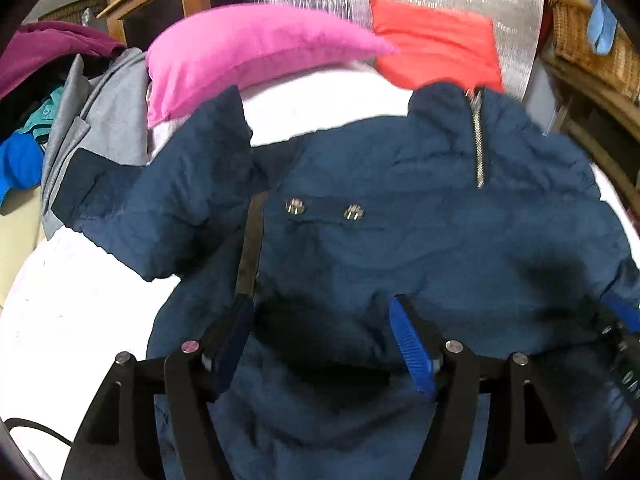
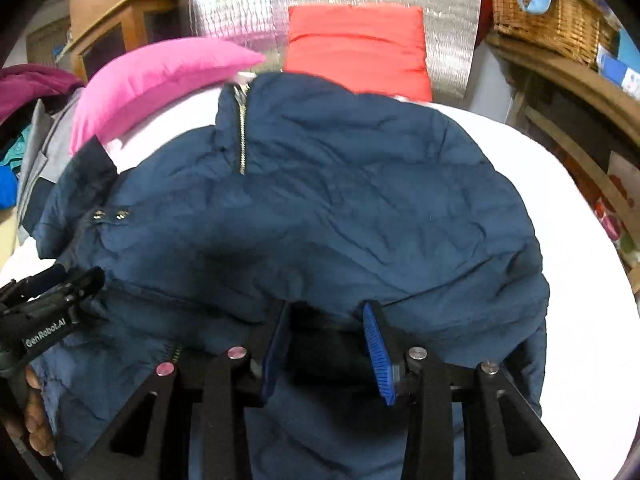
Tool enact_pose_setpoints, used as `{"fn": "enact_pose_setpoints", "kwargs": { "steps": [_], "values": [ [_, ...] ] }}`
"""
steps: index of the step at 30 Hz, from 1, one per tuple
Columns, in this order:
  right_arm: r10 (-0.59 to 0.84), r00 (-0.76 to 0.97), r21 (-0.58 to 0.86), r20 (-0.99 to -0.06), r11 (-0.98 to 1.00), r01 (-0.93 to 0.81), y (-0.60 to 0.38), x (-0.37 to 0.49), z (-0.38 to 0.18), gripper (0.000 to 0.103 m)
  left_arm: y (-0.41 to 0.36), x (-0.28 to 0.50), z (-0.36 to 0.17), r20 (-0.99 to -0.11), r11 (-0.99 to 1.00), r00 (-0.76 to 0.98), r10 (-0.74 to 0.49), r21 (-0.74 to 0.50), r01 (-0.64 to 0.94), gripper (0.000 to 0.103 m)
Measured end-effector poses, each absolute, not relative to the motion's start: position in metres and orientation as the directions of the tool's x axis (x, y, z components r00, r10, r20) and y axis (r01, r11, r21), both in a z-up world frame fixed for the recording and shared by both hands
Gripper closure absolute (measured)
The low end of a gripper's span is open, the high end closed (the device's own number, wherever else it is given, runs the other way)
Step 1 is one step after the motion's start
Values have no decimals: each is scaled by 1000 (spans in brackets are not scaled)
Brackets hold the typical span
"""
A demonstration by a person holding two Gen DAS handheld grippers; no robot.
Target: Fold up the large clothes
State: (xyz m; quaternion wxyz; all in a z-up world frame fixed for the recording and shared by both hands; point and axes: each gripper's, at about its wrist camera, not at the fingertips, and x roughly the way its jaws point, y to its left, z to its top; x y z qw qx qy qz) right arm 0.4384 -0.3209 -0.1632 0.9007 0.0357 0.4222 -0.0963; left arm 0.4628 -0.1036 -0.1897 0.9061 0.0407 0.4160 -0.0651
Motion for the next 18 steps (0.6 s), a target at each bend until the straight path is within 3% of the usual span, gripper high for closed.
{"fn": "enact_pose_setpoints", "kwargs": {
  "steps": [7,13,18],
  "values": [
    [-177,587,-88,-790,980,177,-304,440,-173,61,-114,459,-205,-793,978,607,-47,88,190,32],
    [-142,637,-38,-758,984,174,-308,431,-155,61,-94,449,-176,-773,983,621,-130,-21,181,32],
    [-106,690,-31,-716,992,120,-295,421,-141,61,-54,436,-137,-697,987,700,-156,-73,146,30]
  ]
}}
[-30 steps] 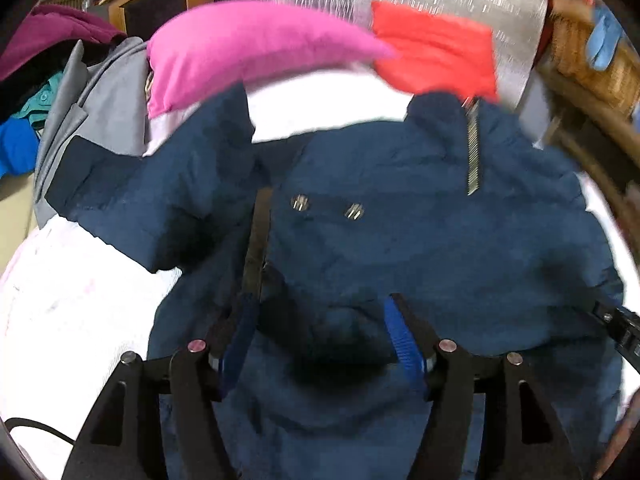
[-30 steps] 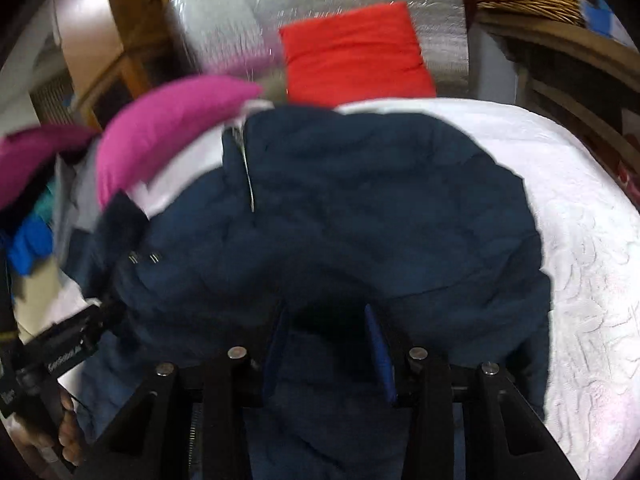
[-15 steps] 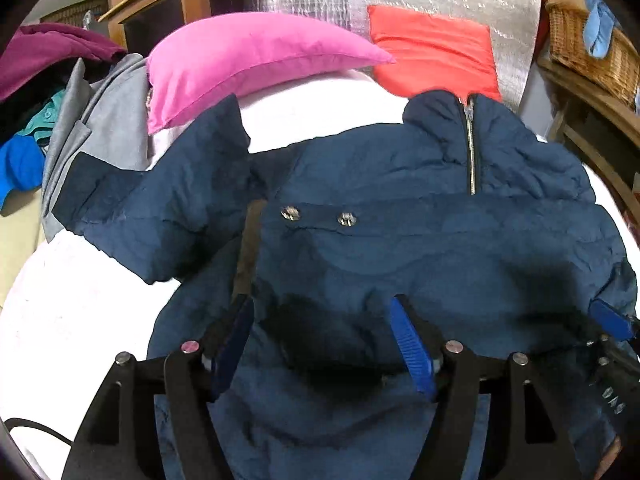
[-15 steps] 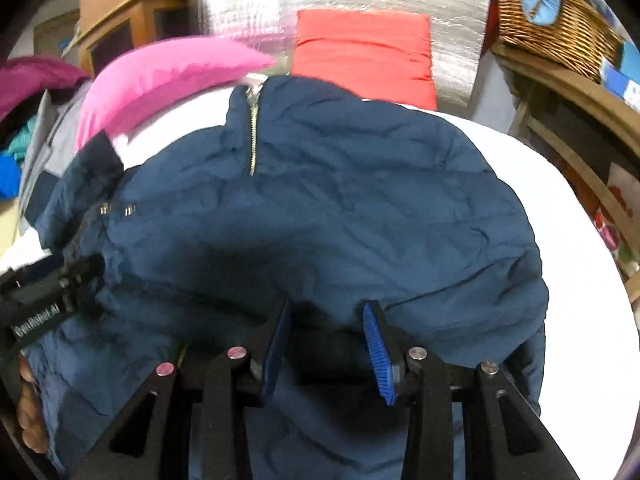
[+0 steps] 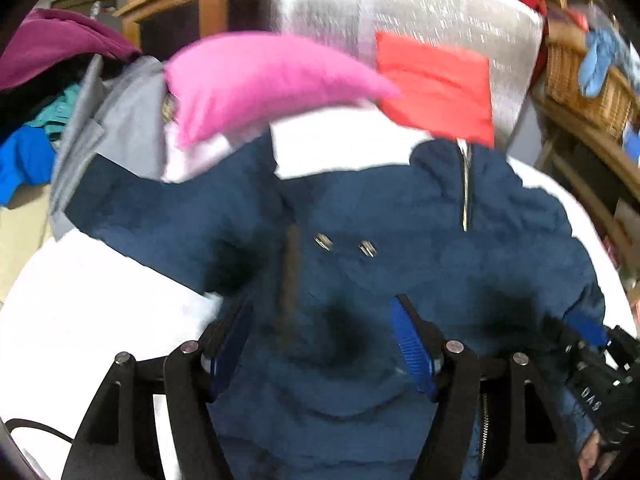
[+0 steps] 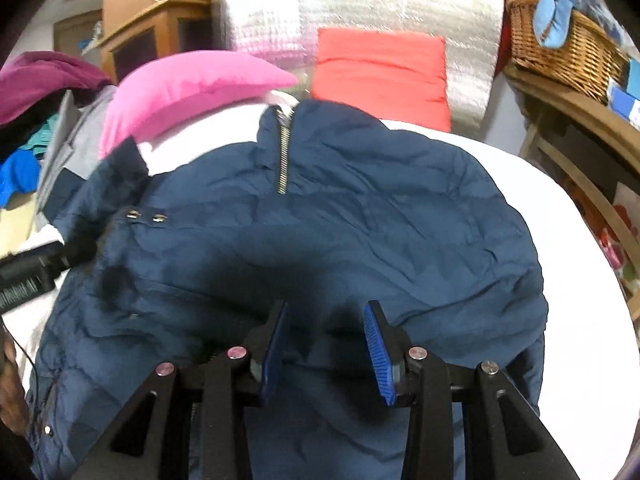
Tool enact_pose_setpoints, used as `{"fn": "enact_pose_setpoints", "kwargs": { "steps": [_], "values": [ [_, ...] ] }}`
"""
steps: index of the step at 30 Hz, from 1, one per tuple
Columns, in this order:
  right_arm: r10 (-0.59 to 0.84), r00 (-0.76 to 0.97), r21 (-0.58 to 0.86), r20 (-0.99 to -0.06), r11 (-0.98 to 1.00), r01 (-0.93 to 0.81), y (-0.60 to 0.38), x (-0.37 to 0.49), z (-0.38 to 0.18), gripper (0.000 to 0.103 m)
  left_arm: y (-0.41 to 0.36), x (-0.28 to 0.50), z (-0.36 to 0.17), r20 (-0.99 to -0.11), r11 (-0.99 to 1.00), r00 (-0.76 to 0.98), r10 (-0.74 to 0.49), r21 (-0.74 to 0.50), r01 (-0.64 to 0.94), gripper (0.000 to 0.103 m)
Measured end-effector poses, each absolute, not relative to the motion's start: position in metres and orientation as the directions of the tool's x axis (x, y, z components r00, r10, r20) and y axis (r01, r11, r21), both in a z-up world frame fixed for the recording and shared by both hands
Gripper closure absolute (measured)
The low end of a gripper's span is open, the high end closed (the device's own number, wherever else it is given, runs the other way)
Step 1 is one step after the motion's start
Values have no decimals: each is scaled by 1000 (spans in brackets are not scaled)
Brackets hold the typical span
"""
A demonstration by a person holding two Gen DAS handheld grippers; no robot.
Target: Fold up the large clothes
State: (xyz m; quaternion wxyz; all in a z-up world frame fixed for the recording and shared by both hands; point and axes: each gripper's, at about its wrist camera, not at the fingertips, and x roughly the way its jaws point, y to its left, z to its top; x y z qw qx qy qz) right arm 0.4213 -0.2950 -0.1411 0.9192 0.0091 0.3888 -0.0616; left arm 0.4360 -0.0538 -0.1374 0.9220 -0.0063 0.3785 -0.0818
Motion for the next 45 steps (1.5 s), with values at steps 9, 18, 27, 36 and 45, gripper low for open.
{"fn": "enact_pose_setpoints", "kwargs": {
  "steps": [9,18,27,36,45],
  "values": [
    [-79,711,-51,-699,997,61,-274,415,-140,58,72,456,-134,-687,976,727,0,-158,-150,20],
    [-40,726,-10,-686,999,45,-278,413,-140,57,175,485,-171,-711,857,702,28,-345,-383,20],
    [-35,698,-8,-715,999,42,-276,424,-154,56,204,527,-205,-696,717,707,-130,-559,-418,20],
    [-50,690,4,-722,997,77,-288,431,-158,57,202,571,-223,-678,646,684,-270,-654,-394,43],
    [-57,685,10,-726,996,94,-295,433,-160,57,189,591,-227,-641,637,712,-285,-682,-359,72]
  ]
}}
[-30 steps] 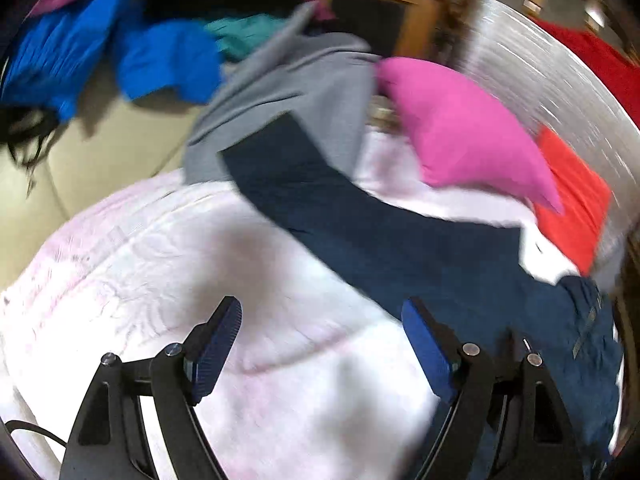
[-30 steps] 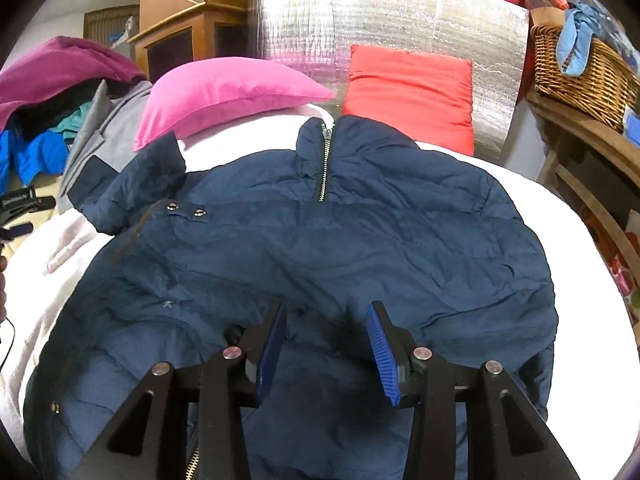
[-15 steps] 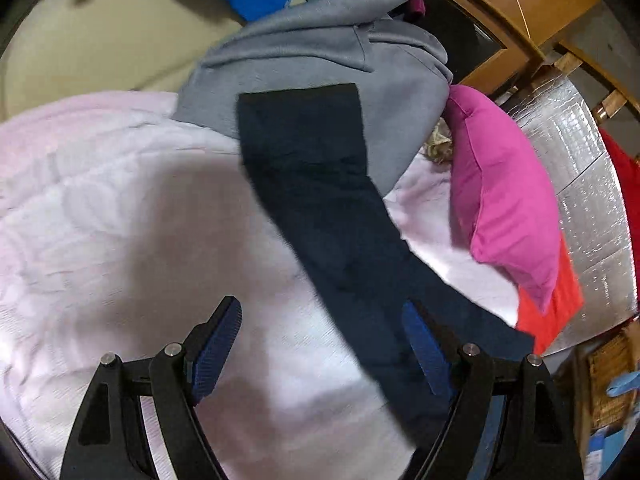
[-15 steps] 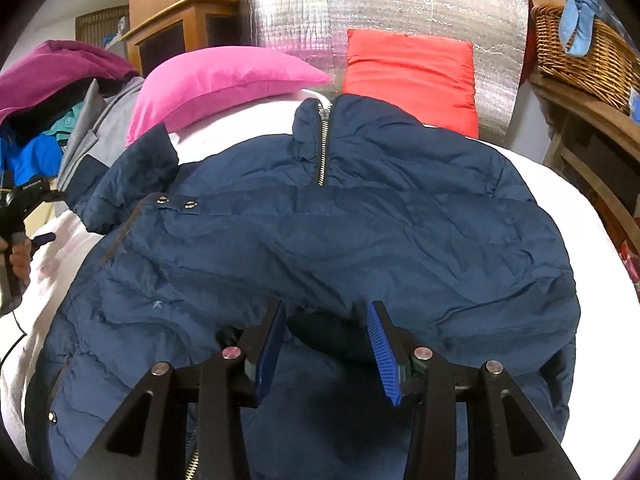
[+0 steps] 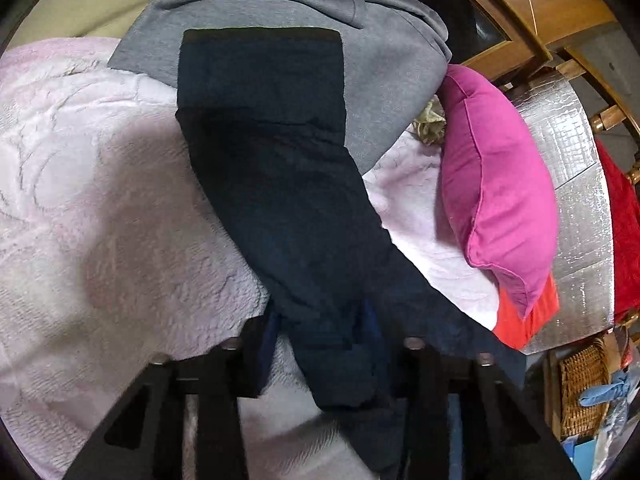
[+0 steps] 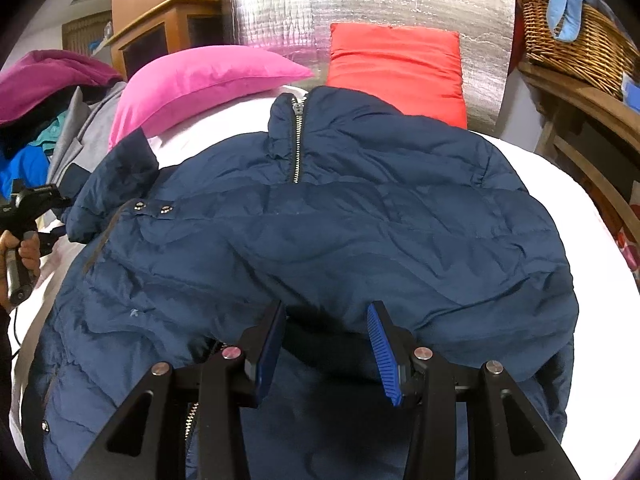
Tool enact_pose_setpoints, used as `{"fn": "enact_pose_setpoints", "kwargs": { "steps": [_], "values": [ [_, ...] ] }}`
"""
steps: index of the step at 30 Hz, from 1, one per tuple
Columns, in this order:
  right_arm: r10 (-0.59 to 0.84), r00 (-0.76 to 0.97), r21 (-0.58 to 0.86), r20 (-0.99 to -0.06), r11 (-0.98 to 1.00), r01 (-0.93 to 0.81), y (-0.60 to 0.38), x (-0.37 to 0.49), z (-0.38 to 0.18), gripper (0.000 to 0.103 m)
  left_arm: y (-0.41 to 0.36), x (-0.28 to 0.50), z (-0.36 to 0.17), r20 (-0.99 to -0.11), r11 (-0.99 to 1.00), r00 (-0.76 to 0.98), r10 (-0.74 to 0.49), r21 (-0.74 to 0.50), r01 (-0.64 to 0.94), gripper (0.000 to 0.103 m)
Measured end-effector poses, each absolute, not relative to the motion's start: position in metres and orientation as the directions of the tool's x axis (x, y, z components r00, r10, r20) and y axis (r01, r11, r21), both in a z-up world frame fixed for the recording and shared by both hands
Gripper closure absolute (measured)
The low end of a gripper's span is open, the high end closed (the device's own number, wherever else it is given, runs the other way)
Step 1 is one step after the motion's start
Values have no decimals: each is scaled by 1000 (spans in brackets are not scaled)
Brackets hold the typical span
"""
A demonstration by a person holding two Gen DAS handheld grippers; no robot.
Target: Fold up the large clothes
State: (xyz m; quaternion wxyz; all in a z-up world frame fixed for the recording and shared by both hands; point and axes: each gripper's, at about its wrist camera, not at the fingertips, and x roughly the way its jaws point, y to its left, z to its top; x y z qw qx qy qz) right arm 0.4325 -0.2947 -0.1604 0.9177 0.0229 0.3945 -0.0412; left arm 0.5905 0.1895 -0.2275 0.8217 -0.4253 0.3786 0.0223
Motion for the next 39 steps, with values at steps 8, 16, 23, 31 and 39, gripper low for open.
{"fn": "enact_pose_setpoints", "kwargs": {
  "steps": [8,16,23,31,39],
  "values": [
    [-56,695,34,-717,993,114,-303,430,-152,57,153,580,-171,-574,758,789,-220,-610,-233,94],
    [-59,710,121,-702,972,201,-332,420,-139,57,59,533,-78,-445,856,840,-310,-514,44,95],
    [-59,710,234,-702,922,309,-377,415,-133,56,-62,471,-62,-450,888,776,-443,-340,310,95],
    [-5,695,381,-719,833,400,-428,406,-139,56,-169,453,-161,-707,886,553,-442,-245,395,95],
    [43,691,449,-722,789,420,-456,404,-143,56,-154,429,-152,-730,892,531,-429,-248,379,35]
  ]
}}
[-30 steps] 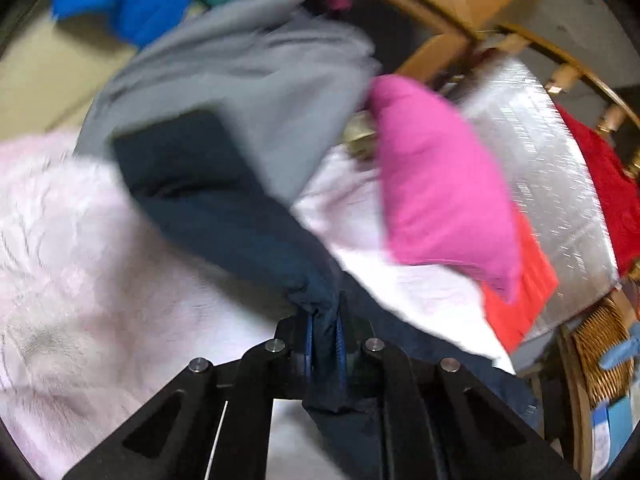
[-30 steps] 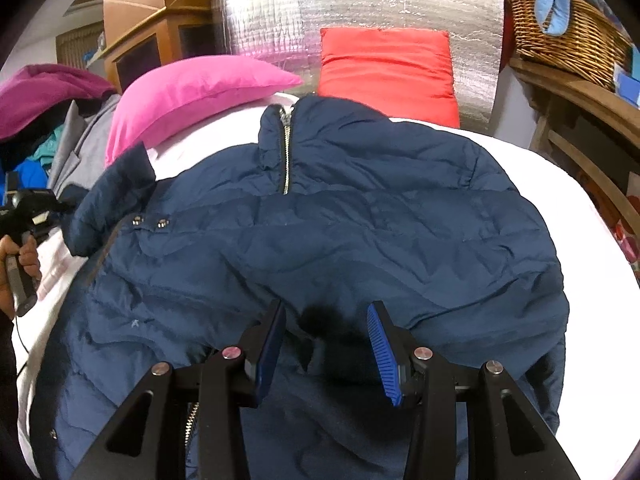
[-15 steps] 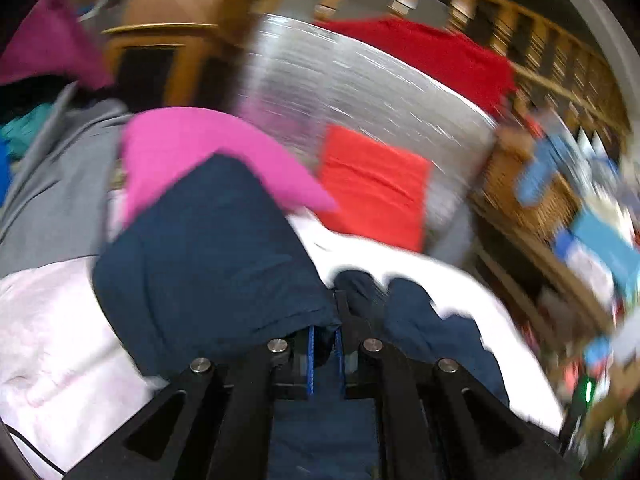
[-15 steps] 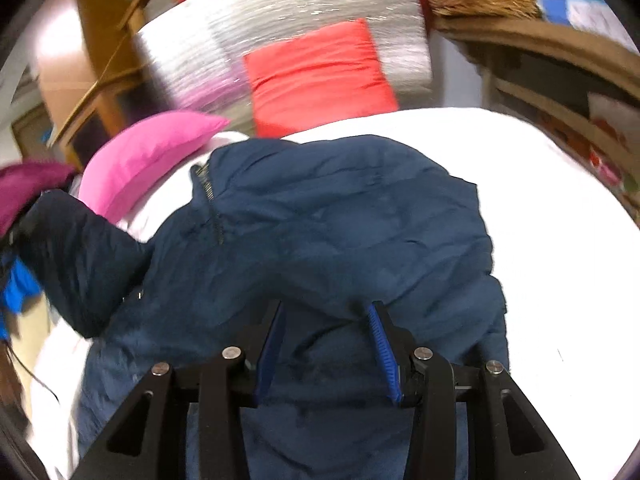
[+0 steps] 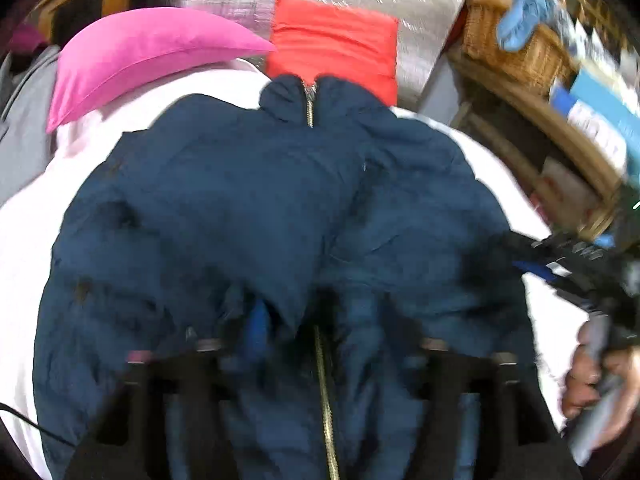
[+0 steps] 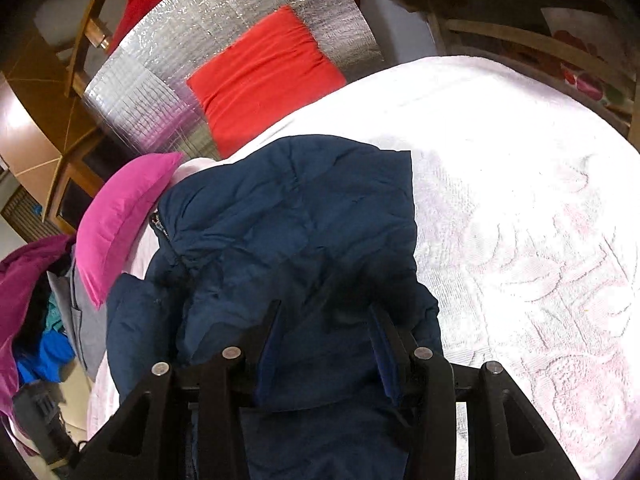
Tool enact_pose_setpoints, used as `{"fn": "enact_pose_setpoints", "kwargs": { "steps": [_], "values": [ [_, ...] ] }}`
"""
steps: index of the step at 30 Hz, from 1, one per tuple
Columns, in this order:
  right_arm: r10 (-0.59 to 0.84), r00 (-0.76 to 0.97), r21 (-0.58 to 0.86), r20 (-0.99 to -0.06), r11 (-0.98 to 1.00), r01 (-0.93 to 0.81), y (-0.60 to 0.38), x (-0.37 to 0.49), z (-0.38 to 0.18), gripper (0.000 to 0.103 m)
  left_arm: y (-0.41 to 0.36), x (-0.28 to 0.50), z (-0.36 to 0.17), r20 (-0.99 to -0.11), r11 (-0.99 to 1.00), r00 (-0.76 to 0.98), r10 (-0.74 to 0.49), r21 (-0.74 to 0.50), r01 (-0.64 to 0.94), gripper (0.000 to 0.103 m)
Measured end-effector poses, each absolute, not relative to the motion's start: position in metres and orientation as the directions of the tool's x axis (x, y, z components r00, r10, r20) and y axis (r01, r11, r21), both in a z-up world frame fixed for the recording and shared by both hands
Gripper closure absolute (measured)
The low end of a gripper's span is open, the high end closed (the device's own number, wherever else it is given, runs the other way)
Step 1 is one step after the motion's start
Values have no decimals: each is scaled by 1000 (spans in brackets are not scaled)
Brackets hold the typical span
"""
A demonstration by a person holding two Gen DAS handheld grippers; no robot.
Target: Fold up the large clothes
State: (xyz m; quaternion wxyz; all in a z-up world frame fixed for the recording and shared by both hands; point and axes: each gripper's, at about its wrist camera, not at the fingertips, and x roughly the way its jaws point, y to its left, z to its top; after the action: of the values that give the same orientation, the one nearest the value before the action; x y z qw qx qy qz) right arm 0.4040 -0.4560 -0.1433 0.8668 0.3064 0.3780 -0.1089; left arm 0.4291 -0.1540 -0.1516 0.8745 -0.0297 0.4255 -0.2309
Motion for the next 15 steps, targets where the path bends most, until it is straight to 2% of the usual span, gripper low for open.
{"fn": "enact_pose_setpoints", "kwargs": {
  "steps": [4,7,10,15],
  "values": [
    [64,693,454,-718,797,398,-450,405,-141,56,-116,416,-130,-685,893,575,-448,-315,321,33],
    [74,694,450,-716,809,379,-443,406,-140,56,-70,430,-124,-637,877,619,-460,-434,205,28],
    [86,696,447,-713,821,356,-433,407,-139,56,-31,453,-139,-608,814,629,-484,-576,69,28],
    [82,686,418,-723,843,339,-421,412,-142,56,-7,487,-152,-529,710,658,-536,-704,12,28]
  ]
}}
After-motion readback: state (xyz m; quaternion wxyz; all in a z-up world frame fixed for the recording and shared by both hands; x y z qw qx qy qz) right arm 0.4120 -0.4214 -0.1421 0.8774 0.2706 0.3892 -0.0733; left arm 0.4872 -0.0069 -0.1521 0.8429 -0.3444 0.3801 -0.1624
